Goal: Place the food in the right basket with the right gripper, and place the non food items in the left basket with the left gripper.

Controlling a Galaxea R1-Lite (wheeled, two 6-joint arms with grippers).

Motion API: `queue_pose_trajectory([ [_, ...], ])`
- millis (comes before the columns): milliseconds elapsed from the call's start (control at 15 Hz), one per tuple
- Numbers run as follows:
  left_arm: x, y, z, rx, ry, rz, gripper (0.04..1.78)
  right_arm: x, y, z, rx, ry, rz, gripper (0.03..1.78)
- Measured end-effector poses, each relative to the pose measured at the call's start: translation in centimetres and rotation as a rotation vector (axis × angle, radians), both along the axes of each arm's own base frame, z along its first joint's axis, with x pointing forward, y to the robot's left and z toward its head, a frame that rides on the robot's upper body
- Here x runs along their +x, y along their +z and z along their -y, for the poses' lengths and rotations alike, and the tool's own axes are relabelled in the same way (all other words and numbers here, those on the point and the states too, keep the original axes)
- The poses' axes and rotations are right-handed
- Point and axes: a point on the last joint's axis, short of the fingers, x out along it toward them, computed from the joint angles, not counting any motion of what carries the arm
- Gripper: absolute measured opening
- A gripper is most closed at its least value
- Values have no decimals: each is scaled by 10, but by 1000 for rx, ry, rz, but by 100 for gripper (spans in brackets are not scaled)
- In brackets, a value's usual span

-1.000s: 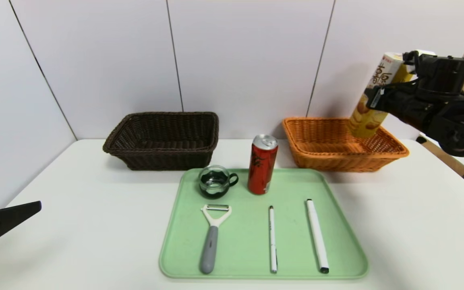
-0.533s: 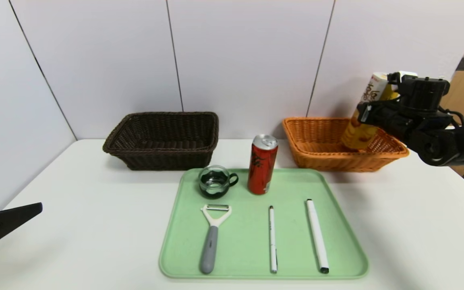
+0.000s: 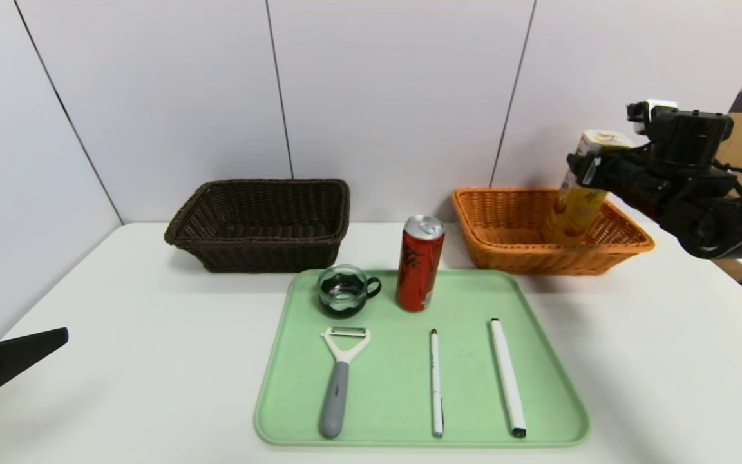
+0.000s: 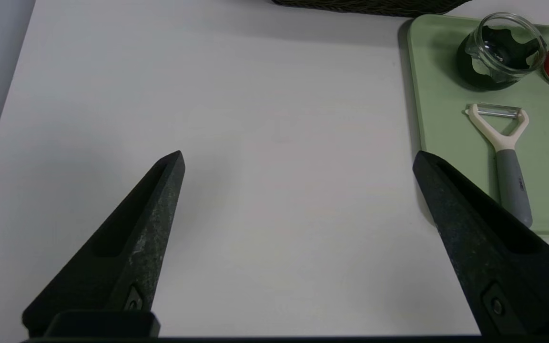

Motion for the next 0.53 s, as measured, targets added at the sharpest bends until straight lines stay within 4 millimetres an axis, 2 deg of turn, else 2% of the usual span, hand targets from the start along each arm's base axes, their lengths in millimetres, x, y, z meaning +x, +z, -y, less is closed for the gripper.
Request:
queue_pose_trajectory([
  [133,0,0,0,0,0,1,169,-13,33,-3,-51,11,53,151],
  [267,0,0,0,0,0,1,169,-35,77,-11,-74,37,86,155],
  [400,-1,0,0,0,0,3,169,-67,116,-26,-64,91,69,159],
  [533,-2,0,0,-1,1,6,169,-104,136,-53,-22,189,-2,162],
])
